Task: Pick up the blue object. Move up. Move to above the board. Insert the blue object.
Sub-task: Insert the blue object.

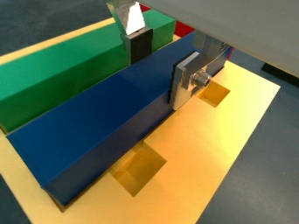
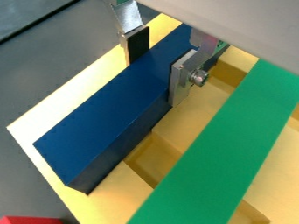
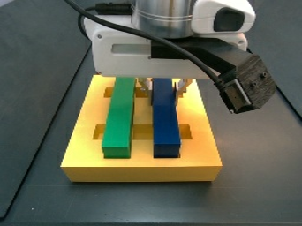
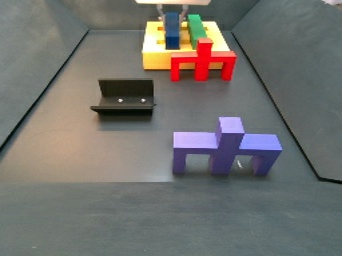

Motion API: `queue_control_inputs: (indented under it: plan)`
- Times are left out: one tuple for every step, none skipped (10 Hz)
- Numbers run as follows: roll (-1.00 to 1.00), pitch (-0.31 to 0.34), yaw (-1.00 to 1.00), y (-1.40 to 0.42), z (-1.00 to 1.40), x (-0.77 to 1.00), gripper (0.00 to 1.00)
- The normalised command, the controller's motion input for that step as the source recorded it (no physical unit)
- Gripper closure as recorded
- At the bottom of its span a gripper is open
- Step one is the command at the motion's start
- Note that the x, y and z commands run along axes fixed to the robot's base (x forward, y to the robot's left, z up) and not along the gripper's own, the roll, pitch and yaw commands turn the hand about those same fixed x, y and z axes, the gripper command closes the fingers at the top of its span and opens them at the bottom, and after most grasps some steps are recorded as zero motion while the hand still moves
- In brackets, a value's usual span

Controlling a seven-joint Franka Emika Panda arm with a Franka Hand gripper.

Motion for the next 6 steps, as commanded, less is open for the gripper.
queue_control_inputs:
  plan:
    - [0.01, 0.0, 0.18, 0.05, -0.29, 0.01, 1.0]
    - [0.0, 0.0, 0.0, 0.0, -0.25, 0.0, 1.0]
    - [0.0, 0.0, 0.0, 0.0, -0.38, 0.0, 1.0]
    - [0.0, -0.004, 0.0, 0.0, -0.27, 0.0, 1.0]
    - [0.01, 0.0, 0.0, 0.0, 0.0, 0.0, 1.0]
    - [0.0, 0.0, 0.0, 0.0, 0.0, 0.0, 1.0]
